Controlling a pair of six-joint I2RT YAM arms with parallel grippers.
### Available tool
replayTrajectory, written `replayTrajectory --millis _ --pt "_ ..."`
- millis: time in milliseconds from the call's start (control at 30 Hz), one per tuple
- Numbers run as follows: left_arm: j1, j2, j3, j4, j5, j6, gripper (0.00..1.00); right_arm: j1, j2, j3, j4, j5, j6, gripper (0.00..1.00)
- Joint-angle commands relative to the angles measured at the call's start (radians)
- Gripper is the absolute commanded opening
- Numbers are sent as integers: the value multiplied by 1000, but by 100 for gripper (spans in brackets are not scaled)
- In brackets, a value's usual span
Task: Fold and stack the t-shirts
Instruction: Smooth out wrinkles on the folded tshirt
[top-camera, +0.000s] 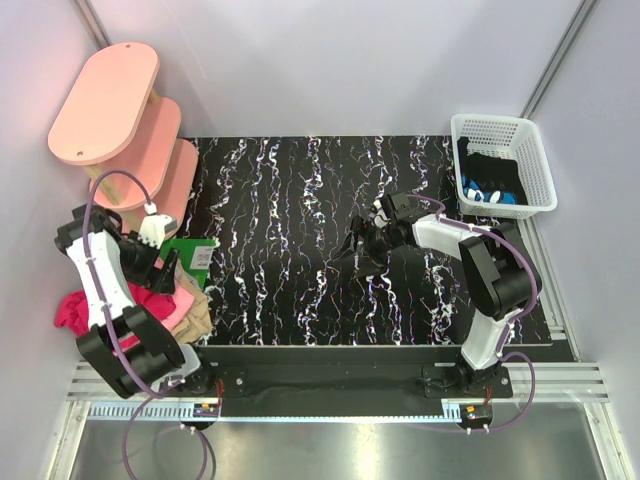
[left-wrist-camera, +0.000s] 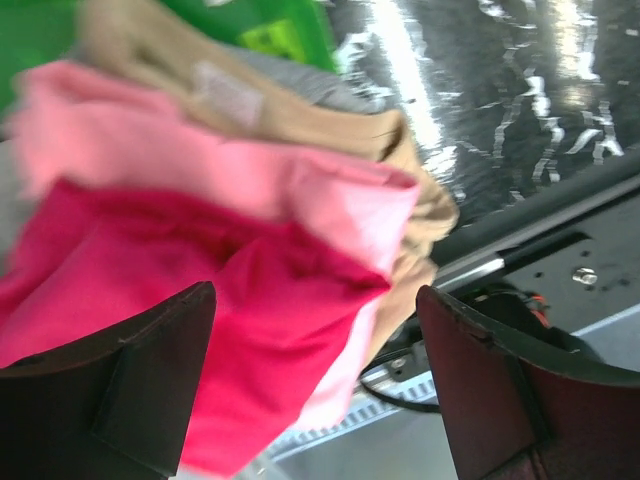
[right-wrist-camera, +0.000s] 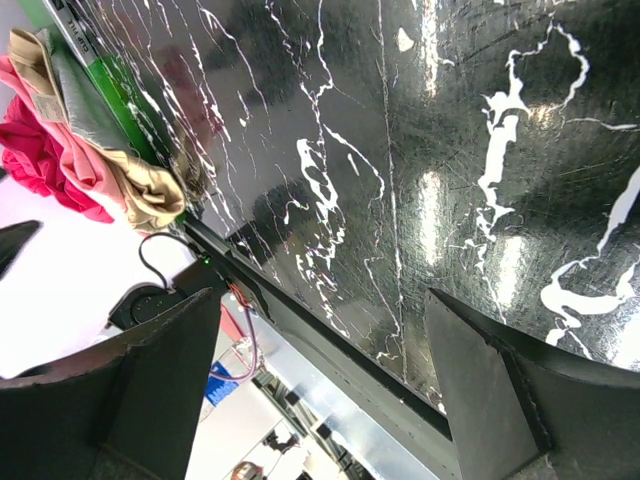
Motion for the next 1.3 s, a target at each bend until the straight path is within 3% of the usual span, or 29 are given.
replayTrajectory --millis 0,133,433,633,1033,1267 --pt "7 -102 134 1 -56 -17 86 10 -23 10 -3 -8 -25 90" --pt "13 -111 171 13 -65 -49 82 10 -17 9 4 -10 -24 90" --pt "159 -120 15 191 -183 -81 59 10 -22 -11 3 -3 -33 90" --pt "151 -102 -94 348 -222 -115 57 10 -17 0 4 -6 -22 89" --pt "122 203 -76 519 -249 -221 54 10 -37 -14 6 -2 -13 89" --pt "84 268 -116 618 -292 -268 53 10 -35 -11 3 -8 -8 89"
